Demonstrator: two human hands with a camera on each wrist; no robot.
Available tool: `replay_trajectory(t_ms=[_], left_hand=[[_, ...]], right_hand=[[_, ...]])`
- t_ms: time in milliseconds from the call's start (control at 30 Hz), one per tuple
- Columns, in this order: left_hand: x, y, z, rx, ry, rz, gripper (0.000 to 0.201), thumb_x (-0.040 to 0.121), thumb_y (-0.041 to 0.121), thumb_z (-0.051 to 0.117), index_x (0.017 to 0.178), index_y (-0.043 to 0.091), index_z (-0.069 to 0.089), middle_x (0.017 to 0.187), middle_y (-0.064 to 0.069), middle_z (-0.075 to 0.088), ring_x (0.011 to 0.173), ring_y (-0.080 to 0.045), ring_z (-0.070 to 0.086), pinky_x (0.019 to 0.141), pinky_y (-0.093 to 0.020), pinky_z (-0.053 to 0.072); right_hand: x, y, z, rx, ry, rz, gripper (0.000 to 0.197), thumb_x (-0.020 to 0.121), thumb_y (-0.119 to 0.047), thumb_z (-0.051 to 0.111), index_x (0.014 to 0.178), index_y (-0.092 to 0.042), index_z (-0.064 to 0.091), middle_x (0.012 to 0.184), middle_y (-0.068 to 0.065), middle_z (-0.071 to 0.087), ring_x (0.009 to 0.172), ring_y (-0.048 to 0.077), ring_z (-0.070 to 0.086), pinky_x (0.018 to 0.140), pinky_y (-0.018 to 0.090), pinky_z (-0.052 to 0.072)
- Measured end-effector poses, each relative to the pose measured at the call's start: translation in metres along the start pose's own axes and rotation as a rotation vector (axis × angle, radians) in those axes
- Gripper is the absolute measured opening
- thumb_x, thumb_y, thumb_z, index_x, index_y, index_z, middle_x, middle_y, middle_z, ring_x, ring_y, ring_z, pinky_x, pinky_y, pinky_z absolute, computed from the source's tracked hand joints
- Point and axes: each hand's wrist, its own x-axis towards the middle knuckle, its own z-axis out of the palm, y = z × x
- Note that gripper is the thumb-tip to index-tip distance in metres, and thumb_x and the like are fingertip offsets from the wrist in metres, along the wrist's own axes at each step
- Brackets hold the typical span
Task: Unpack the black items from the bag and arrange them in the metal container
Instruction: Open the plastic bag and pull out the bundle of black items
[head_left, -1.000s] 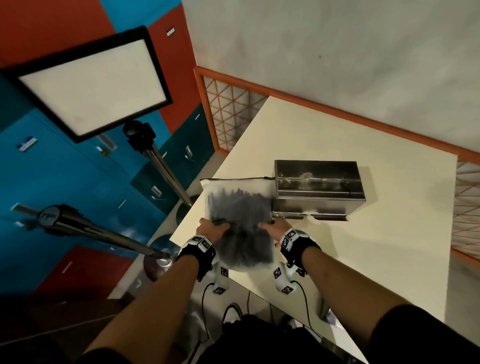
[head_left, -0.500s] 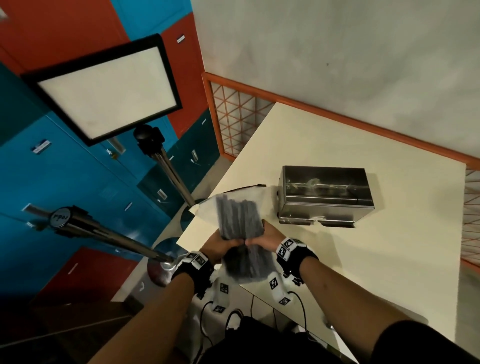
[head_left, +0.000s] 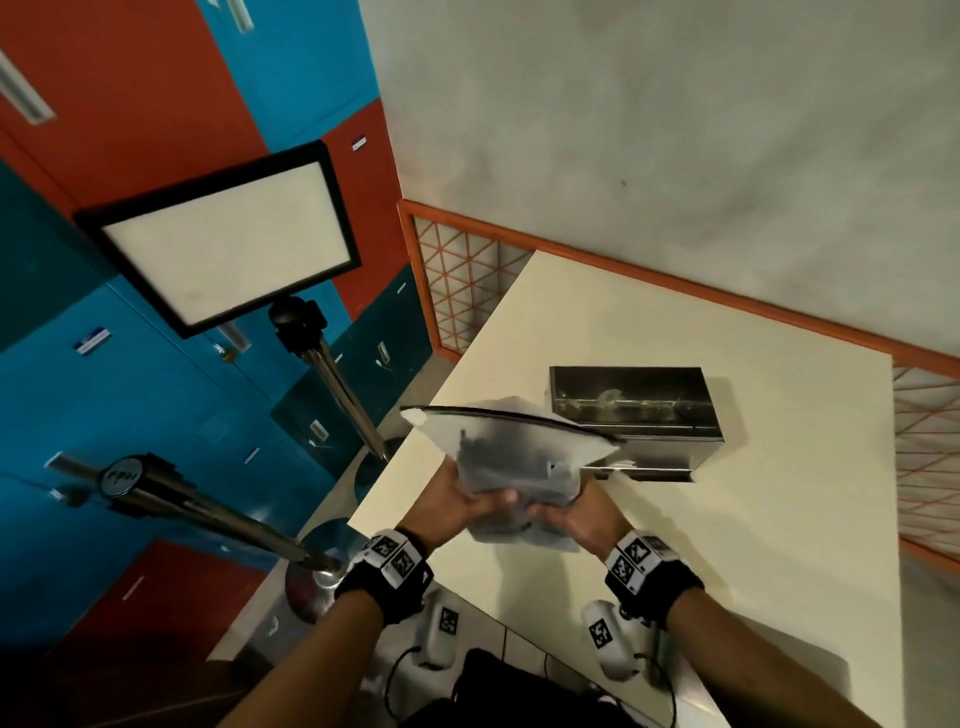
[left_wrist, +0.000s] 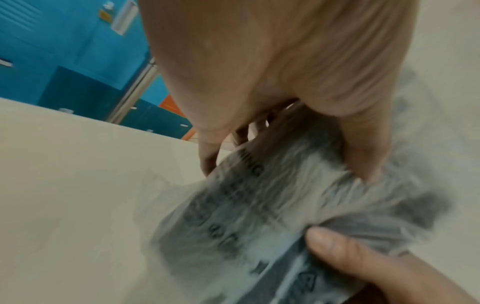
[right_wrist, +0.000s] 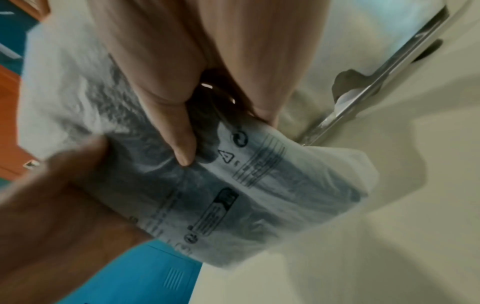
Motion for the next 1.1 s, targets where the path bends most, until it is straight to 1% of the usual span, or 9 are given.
replay_trajectory(t_ms=[133,267,333,467,633,733,833,967,1100], left_hand=[[0.012,0.015,0.011,0.032,-0.039,0.012,0.083,0.072,0.027,0.093,0.141,0.012,0.049,0.133,-0.004,0.065,0.125,-0.019,0.061,0.103,-0.038,0.052],[0.018,0.016,0.022,0.086,-0.116,-0.057,0.055,0.077,0.014,0.088,0.126,0.012,0.064,0.117,-0.001,0.074,0.112,-0.015,0.069,0.093,-0.028,0.057],[0.018,0.004,0.023,0.220,-0.092,-0.109,0.045,0.076,0.029,0.088,0.116,0.019,0.071,0.108,0.004,0.076,0.104,-0.013,0.071,0.088,-0.028,0.059],[0.020,-0.021,0.020,0.402,-0.106,-0.141,0.059,0.062,0.061,0.082,0.110,0.028,0.071,0.102,0.005,0.075,0.094,-0.013,0.072,0.085,-0.044,0.060],[0.010,0.020,0.031,0.153,-0.100,0.000,0.057,0.076,0.037,0.086,0.126,0.019,0.066,0.122,0.002,0.072,0.116,-0.019,0.066,0.100,-0.040,0.053],[0.007,0.030,0.029,0.012,-0.066,-0.045,0.036,0.089,0.017,0.076,0.124,0.013,0.068,0.119,-0.002,0.074,0.114,-0.018,0.068,0.101,-0.039,0.052],[0.008,0.023,0.026,0.154,0.034,-0.057,0.034,0.085,0.041,0.077,0.111,0.019,0.076,0.108,0.003,0.077,0.105,-0.016,0.072,0.099,-0.049,0.054],[0.013,0.021,0.023,0.319,0.143,-0.076,0.040,0.077,0.051,0.077,0.095,0.016,0.077,0.090,0.002,0.078,0.090,-0.018,0.074,0.086,-0.048,0.058],[0.017,0.032,0.019,0.287,0.234,-0.094,0.060,0.069,0.054,0.081,0.117,0.024,0.061,0.102,0.005,0.075,0.096,-0.014,0.072,0.090,-0.044,0.059]], right_hand=[[-0.017,0.018,-0.009,0.053,0.174,0.083,0.011,0.076,0.001,0.079,0.076,-0.008,0.073,0.067,-0.007,0.073,0.067,0.007,0.066,0.066,0.034,0.055],[-0.031,0.016,-0.020,0.107,0.204,0.115,0.012,0.073,-0.004,0.083,0.072,-0.011,0.074,0.066,-0.002,0.073,0.062,0.009,0.066,0.060,0.024,0.051],[-0.038,0.019,-0.027,0.101,0.231,0.137,0.026,0.071,-0.014,0.087,0.056,-0.017,0.066,0.053,-0.009,0.063,0.048,0.005,0.056,0.052,0.019,0.043],[-0.046,0.024,-0.039,0.237,0.326,0.102,0.045,0.065,-0.036,0.090,0.098,-0.020,0.065,0.093,-0.003,0.073,0.093,0.015,0.069,0.083,0.033,0.053],[-0.048,0.003,-0.053,0.322,0.401,0.030,0.023,0.084,-0.018,0.076,0.102,-0.004,0.070,0.099,0.009,0.075,0.098,0.024,0.070,0.090,0.038,0.054],[-0.050,-0.001,-0.058,0.287,0.455,0.004,0.019,0.087,-0.014,0.073,0.089,0.005,0.068,0.087,0.021,0.072,0.084,0.027,0.068,0.083,0.042,0.053],[-0.053,-0.005,-0.063,0.266,0.433,-0.047,0.006,0.081,-0.007,0.071,0.085,-0.009,0.067,0.080,0.007,0.071,0.078,0.019,0.065,0.073,0.031,0.051],[-0.051,-0.014,-0.071,0.264,0.451,-0.120,0.026,0.080,0.007,0.065,0.094,-0.014,0.068,0.093,0.004,0.071,0.089,0.018,0.065,0.078,0.024,0.051],[-0.051,-0.023,-0.078,0.330,0.493,-0.161,0.014,0.090,0.003,0.062,0.094,-0.009,0.068,0.091,0.004,0.070,0.088,0.016,0.063,0.082,0.026,0.049]])
